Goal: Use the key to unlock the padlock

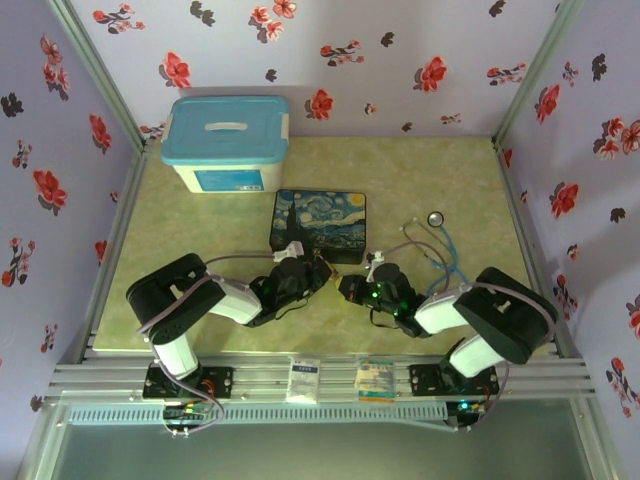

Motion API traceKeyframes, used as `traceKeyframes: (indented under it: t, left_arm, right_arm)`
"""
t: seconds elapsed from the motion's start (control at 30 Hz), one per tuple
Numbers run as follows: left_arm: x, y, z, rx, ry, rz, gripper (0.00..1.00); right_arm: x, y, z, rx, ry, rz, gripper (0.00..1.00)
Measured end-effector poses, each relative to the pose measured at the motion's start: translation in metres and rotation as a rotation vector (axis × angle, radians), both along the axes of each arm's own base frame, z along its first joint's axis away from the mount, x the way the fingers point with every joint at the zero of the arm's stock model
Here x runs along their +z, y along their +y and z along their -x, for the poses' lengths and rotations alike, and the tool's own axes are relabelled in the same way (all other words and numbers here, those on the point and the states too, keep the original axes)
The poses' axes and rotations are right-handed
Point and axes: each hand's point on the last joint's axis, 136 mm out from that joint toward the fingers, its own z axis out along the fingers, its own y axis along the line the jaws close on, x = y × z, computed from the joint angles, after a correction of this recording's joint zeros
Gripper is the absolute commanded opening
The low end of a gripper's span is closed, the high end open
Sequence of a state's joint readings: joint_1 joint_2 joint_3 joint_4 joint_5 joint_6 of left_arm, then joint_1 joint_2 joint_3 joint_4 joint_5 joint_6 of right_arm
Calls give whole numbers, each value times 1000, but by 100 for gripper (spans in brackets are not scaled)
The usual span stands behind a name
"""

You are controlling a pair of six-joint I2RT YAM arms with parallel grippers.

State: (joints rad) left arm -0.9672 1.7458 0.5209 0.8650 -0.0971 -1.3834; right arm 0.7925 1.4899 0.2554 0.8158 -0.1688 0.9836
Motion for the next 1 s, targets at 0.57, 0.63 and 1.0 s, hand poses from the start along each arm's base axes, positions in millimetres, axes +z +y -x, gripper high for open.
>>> traceKeyframes:
  t: [0.57, 0.63, 1.0]
  left_arm:
    - [4, -4, 2, -5, 10, 29, 0]
    - [2, -3, 3, -6, 13, 22, 0]
    - [5, 4, 8, -10, 32, -17, 0]
  right_arm:
    - [24, -39, 8, 152, -137, 328, 48]
    - [24, -40, 10, 194, -170, 391, 45]
    - [-1, -25, 9, 379, -242, 626, 39]
